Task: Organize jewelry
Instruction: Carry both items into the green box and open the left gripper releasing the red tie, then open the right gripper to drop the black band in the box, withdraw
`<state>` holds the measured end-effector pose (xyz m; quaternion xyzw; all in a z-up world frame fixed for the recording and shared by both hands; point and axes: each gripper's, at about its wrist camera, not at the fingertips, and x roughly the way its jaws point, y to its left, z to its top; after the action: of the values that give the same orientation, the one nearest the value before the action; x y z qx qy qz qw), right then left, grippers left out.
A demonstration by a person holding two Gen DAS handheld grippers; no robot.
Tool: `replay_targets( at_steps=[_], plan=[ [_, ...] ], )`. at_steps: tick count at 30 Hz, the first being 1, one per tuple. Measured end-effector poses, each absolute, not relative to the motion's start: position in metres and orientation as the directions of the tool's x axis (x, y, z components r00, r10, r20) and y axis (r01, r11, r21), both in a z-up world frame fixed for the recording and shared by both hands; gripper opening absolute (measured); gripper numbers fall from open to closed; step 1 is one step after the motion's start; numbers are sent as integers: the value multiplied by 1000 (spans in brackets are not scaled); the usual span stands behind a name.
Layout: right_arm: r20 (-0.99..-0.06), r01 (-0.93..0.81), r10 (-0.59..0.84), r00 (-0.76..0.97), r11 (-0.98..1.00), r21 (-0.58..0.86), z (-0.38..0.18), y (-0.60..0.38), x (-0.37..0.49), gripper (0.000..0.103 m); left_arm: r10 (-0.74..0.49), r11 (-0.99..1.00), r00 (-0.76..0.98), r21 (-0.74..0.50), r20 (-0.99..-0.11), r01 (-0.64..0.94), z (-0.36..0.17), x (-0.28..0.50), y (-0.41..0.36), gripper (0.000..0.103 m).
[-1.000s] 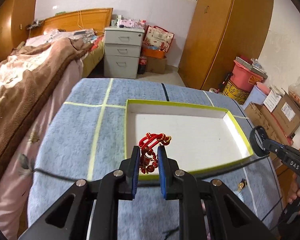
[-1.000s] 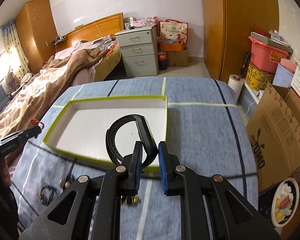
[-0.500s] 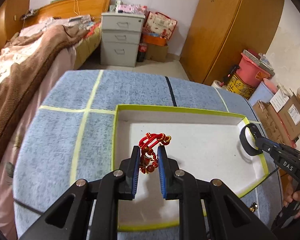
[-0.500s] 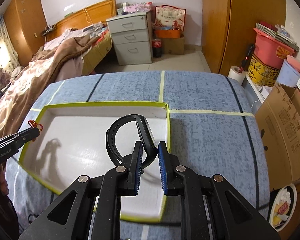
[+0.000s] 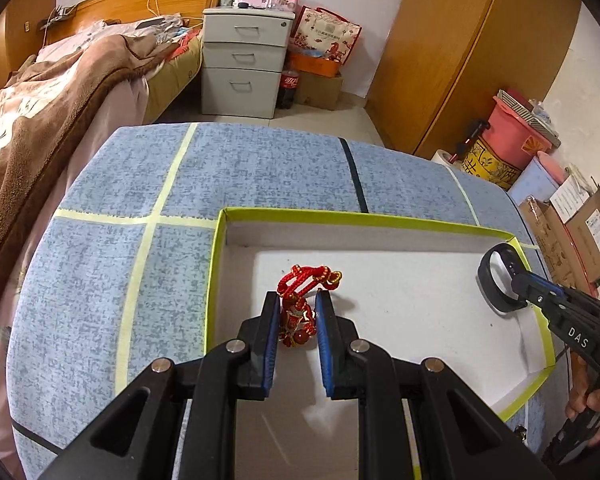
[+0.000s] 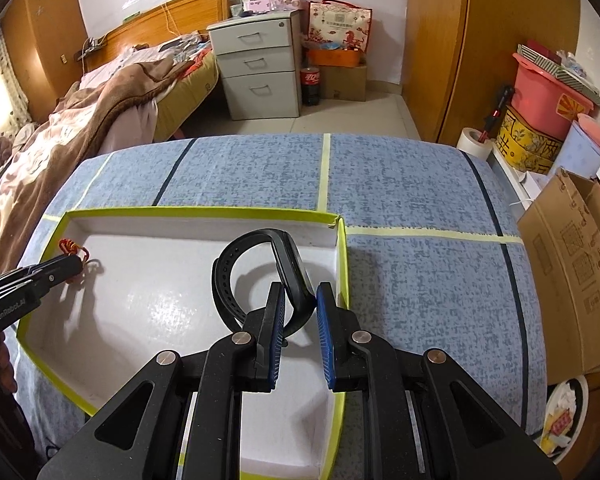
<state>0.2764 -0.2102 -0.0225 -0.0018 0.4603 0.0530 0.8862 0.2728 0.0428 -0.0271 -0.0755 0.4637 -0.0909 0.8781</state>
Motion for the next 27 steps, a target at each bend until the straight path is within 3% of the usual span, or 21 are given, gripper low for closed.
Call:
replay_targets(
  at_steps=[4, 9, 18, 23, 26, 27],
  plan=[
    [-824, -102, 98, 559, 994, 48, -25, -206, 279, 17, -222, 974, 548, -209, -806, 88, -26, 274, 42, 20],
    [-827, -96, 94, 554, 994, 48, -28, -207, 281, 17, -224, 974, 547, -207, -807, 95, -25, 276, 40, 30],
    [-825, -89, 88, 558, 995, 46, -30, -208, 280, 18, -225, 974, 548, -210, -806, 91, -26, 277, 39, 33],
    [-812, -92, 107, 574, 994, 65, -25, -209, 276, 25, -238, 970, 556, -221, -796, 100, -23, 274, 39, 46],
    [-796, -102, 125, 593, 992, 80, -18, -211, 269, 42, -250, 967, 562, -230, -789, 108, -20, 269, 42, 49],
    [-791, -104, 130, 598, 991, 84, -16, -210, 267, 42, -251, 967, 566, -233, -785, 106, -18, 266, 43, 49]
  ],
)
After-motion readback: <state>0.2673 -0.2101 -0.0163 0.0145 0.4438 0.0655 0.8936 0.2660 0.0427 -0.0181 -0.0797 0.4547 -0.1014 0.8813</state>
